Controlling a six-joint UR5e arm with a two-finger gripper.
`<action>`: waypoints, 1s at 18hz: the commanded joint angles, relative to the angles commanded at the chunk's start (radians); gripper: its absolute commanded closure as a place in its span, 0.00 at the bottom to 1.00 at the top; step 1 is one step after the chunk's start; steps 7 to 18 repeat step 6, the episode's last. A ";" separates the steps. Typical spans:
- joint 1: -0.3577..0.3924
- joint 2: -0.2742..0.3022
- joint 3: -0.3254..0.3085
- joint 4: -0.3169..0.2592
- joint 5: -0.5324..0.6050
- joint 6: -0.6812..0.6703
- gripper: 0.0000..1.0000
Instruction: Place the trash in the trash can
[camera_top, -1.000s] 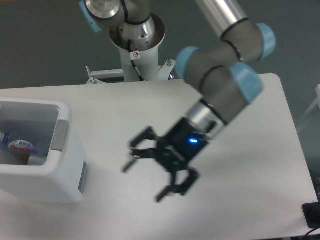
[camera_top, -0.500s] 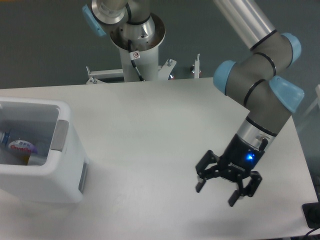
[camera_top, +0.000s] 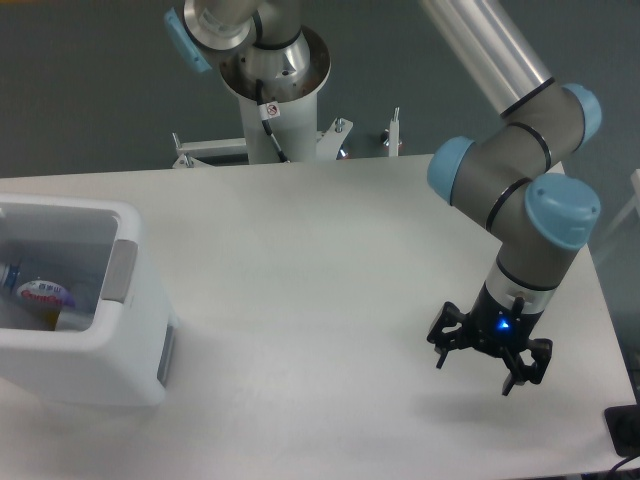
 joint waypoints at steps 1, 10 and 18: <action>-0.002 -0.002 -0.001 -0.018 0.049 0.064 0.00; -0.002 -0.008 0.000 -0.046 0.126 0.157 0.00; -0.002 -0.008 0.000 -0.046 0.126 0.157 0.00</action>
